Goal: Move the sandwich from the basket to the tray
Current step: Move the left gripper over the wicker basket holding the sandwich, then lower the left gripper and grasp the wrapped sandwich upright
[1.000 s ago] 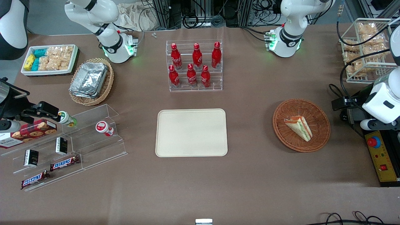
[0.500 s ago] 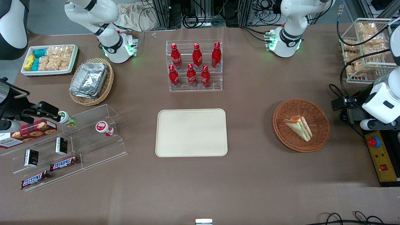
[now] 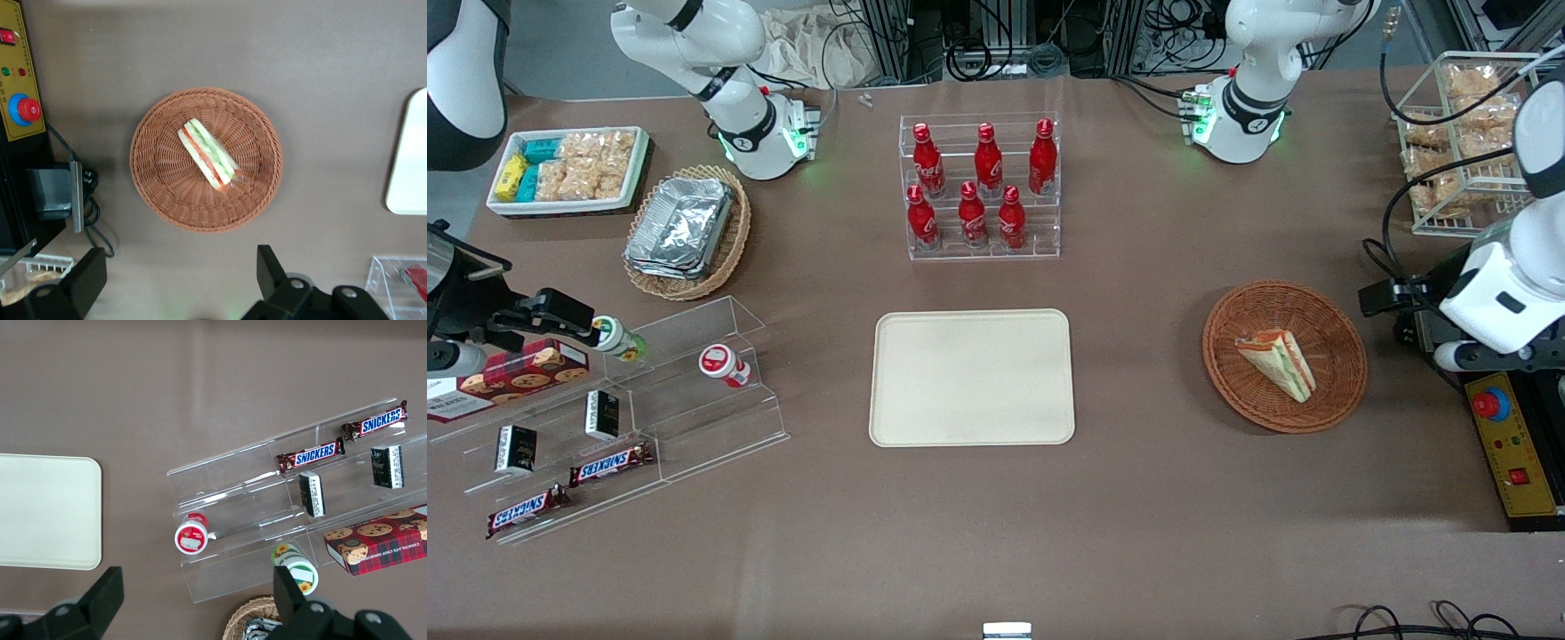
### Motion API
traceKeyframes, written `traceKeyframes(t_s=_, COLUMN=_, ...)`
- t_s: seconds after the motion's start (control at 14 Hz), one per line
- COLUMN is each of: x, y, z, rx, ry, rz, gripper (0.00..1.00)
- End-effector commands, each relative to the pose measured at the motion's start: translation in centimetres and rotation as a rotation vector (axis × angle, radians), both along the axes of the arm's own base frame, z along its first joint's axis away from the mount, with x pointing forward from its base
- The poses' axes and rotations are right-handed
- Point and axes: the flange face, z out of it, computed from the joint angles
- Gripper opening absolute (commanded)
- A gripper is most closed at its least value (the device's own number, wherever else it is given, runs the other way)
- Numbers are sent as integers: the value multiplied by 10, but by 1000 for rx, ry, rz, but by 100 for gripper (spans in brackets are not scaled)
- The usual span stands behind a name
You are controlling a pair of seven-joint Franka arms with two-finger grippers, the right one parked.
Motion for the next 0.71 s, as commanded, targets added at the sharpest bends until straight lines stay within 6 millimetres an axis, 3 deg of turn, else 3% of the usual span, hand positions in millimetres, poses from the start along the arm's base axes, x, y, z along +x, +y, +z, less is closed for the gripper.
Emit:
traceKeyframes(t_s=0.0, x=-38, y=9, z=-20, rx=-25, ry=-21, rz=52, gripper=100)
traceKeyframes(t_s=0.43, x=-46, y=0, z=-90, rx=-1, ry=3, rz=232, gripper=100)
traceKeyframes(t_s=0.64, x=-53, y=-9, z=-145, rx=17, ry=-16, rz=306, gripper=100)
